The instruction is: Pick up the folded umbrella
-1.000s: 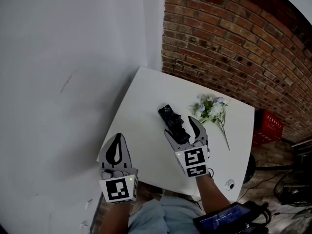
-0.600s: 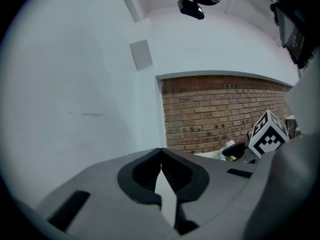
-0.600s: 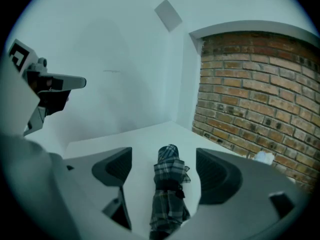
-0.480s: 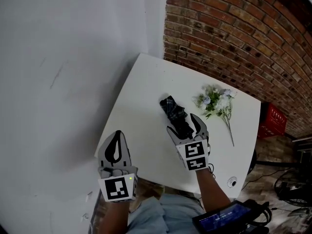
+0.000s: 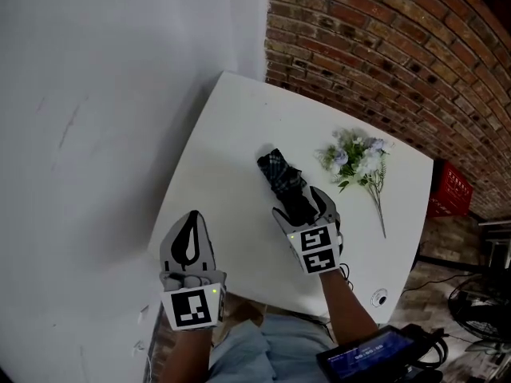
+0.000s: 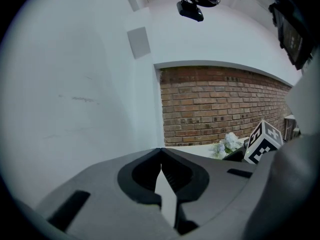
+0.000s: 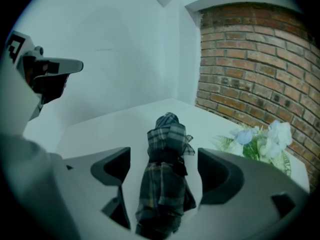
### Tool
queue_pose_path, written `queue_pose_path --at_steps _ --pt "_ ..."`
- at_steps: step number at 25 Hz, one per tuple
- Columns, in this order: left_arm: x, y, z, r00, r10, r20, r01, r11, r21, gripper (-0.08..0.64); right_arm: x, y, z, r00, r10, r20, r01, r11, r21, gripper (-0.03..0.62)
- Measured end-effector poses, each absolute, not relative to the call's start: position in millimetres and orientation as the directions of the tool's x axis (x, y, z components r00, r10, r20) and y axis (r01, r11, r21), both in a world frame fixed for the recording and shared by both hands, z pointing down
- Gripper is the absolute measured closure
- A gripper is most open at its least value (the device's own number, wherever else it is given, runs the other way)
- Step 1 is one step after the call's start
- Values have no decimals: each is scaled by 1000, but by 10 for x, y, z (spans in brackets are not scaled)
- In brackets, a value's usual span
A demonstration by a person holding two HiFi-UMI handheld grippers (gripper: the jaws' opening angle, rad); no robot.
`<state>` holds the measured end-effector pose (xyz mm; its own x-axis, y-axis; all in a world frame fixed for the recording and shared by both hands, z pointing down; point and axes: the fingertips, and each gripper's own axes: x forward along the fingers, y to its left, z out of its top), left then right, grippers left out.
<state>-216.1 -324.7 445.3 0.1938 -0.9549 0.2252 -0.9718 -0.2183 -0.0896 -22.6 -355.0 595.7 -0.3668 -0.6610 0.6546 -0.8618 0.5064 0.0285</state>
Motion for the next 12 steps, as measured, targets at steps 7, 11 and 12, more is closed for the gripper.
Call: queue_pose_path --at_steps 7,11,12 --pt "-2142 -3293 4594 180 -951 252 -974 -208 -86 552 -221 -3564 6229 -378 -605 701 -858 512 -20 164" --pt "-2116 -3301 4647 181 -948 260 -975 -209 -81 552 -220 -3534 6345 -372 -558 742 -862 505 -52 163" --pt "-2110 -3304 4652 183 -948 260 -974 -210 -80 552 -225 -3520 6377 -371 -541 755 -862 502 -63 158"
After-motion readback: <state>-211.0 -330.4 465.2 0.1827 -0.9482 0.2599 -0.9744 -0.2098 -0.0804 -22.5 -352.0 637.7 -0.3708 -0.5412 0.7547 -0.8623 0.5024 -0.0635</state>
